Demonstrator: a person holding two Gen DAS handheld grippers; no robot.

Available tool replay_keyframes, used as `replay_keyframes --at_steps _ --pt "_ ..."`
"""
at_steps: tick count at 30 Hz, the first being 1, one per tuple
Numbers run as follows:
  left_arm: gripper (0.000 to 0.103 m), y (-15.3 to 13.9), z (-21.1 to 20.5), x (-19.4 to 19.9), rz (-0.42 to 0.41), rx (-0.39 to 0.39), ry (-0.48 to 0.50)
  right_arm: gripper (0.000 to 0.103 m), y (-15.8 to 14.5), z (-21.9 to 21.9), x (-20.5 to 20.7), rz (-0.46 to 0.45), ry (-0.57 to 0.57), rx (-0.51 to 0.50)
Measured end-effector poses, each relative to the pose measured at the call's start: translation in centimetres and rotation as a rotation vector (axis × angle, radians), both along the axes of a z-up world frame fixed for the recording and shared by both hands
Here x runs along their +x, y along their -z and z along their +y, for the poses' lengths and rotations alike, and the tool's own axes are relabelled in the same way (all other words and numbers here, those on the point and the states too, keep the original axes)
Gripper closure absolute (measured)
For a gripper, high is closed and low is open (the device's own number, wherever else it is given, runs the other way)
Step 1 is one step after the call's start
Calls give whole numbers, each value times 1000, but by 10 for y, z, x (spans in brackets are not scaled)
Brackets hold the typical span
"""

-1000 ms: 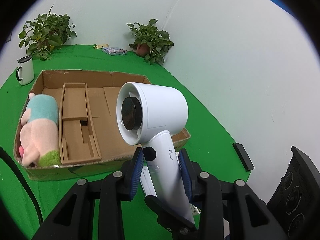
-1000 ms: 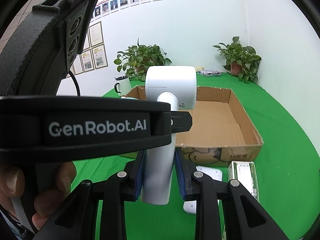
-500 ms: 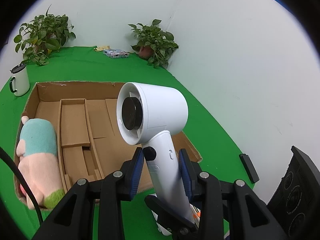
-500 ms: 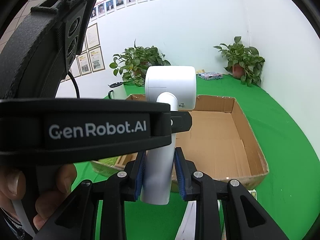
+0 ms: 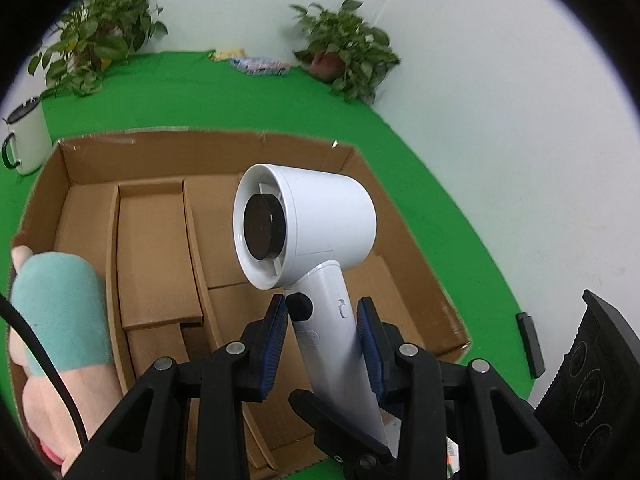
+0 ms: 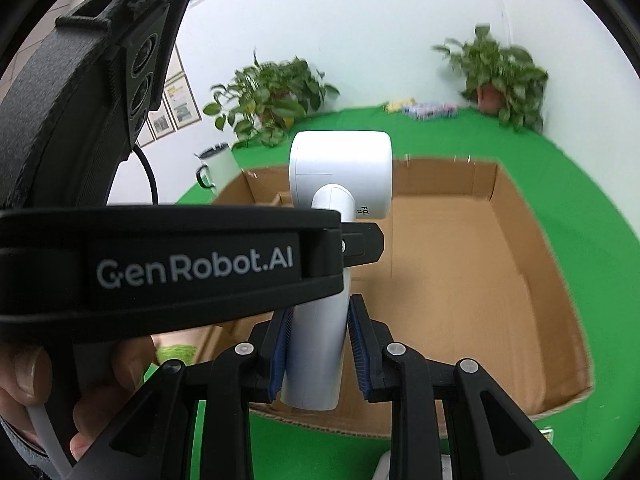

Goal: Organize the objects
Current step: 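Carry the hair dryer with the right gripper into the box beside the tray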

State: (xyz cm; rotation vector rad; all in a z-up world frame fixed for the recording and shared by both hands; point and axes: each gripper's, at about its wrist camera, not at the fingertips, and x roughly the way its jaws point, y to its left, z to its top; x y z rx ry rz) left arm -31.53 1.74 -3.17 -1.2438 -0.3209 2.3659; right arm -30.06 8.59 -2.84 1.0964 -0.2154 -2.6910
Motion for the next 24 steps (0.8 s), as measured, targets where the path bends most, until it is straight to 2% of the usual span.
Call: replay_keyframes --at_steps 7,10,17,19,24 --pt "69 49 2 -21 -121 -31 -19 78 56 4 -17 -96 8 -56" --pt "70 59 3 -23 -142 -37 -11 78 77 12 -34 -135 12 -58" --pt "70 50 -2 -22 -138 -29 -38 78 81 16 -37 -170 15 -56" --pt "70 41 -8 -18 -107 -50 -59 75 79 19 -40 -160 4 -54" --pt "70 25 -27 4 -42 -54 -88 75 74 21 -36 -168 0 -75"
